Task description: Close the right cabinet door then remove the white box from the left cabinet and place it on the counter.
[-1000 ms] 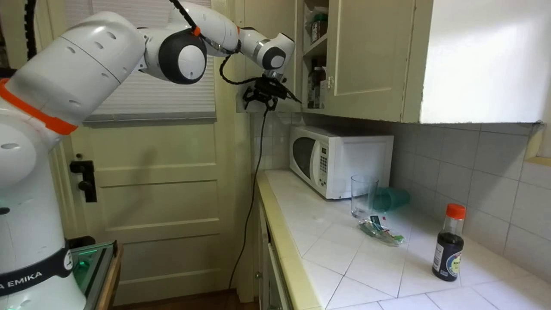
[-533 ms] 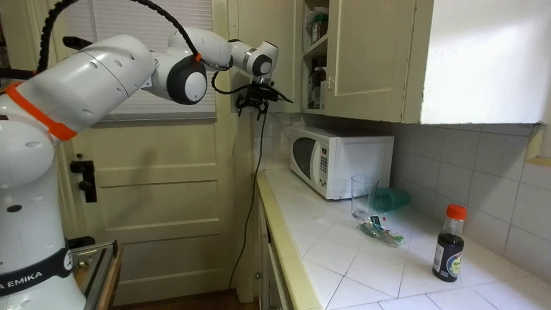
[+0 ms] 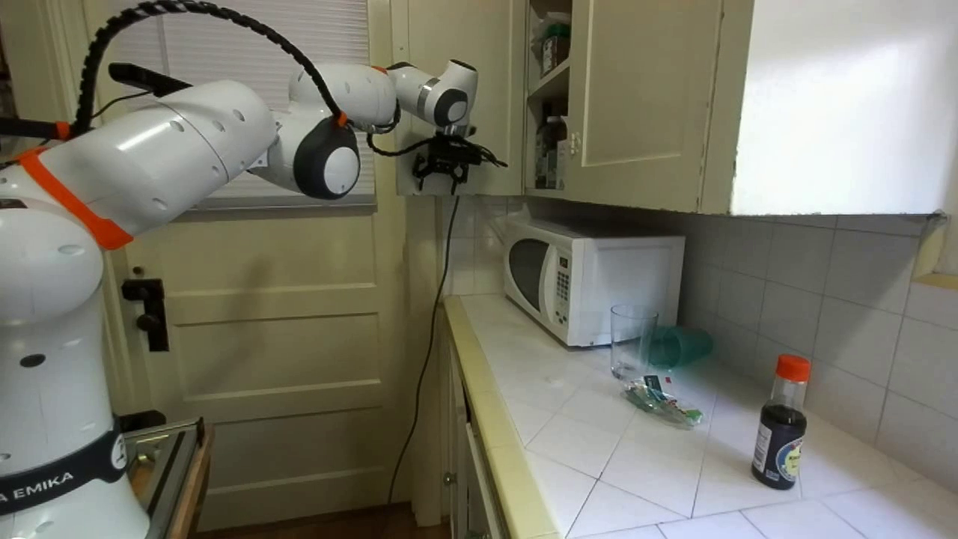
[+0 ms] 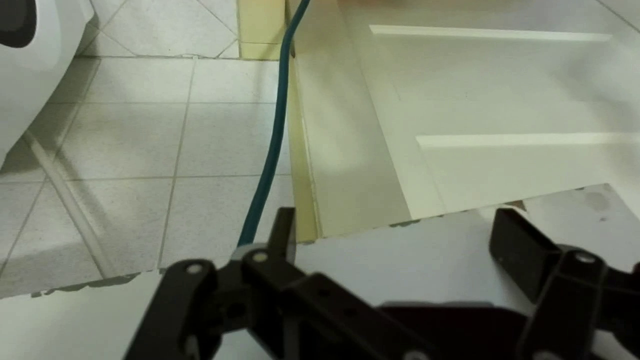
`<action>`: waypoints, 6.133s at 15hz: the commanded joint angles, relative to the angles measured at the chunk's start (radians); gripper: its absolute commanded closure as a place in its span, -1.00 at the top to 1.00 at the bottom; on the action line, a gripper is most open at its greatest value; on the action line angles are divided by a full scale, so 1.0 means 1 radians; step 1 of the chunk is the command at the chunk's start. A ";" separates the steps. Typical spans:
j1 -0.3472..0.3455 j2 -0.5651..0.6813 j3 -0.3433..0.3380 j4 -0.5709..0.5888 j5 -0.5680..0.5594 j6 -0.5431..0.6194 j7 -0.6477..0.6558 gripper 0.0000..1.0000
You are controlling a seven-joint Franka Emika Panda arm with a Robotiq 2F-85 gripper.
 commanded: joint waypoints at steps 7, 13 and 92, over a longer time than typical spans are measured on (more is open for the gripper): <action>0.045 0.054 0.021 0.033 0.031 0.089 0.063 1.00; 0.059 -0.019 -0.112 0.001 -0.113 0.110 0.138 1.00; 0.039 -0.155 -0.328 -0.030 -0.491 0.164 -0.257 -1.00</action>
